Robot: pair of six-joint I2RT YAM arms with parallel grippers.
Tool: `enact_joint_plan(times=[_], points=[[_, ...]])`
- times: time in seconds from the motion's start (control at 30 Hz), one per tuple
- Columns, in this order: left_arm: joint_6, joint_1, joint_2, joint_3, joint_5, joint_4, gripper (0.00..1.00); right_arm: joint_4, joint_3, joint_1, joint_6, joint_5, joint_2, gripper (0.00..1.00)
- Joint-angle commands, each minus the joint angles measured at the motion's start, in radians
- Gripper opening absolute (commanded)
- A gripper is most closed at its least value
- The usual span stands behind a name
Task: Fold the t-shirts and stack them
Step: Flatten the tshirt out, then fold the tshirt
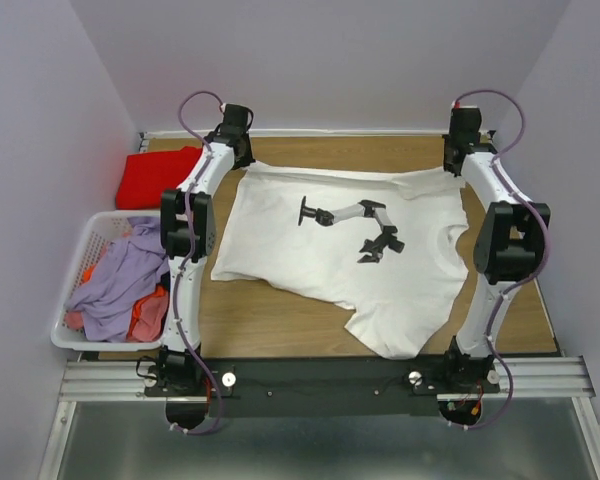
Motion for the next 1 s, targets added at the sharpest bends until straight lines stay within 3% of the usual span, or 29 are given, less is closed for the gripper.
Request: enact_joint_plan(times=[0.0,0.37,0.67,0.97], points=[[-0.003,0.047,0.014,0.064,0.068,0.033,0.0,0.034,0.064,-0.022,0.084,-0.107,0.101,0.0],[-0.013,0.081,0.043,0.034,0.235,0.087,0.0,0.015,0.063,-0.072,0.223,-0.324,0.097,0.0],[-0.003,0.081,-0.081,-0.026,0.212,0.093,0.0,-0.022,0.049,-0.126,0.297,-0.445,0.029,0.0],[-0.013,0.081,-0.216,-0.181,0.175,0.092,0.0,-0.082,-0.002,-0.135,0.383,-0.531,-0.053,0.0]])
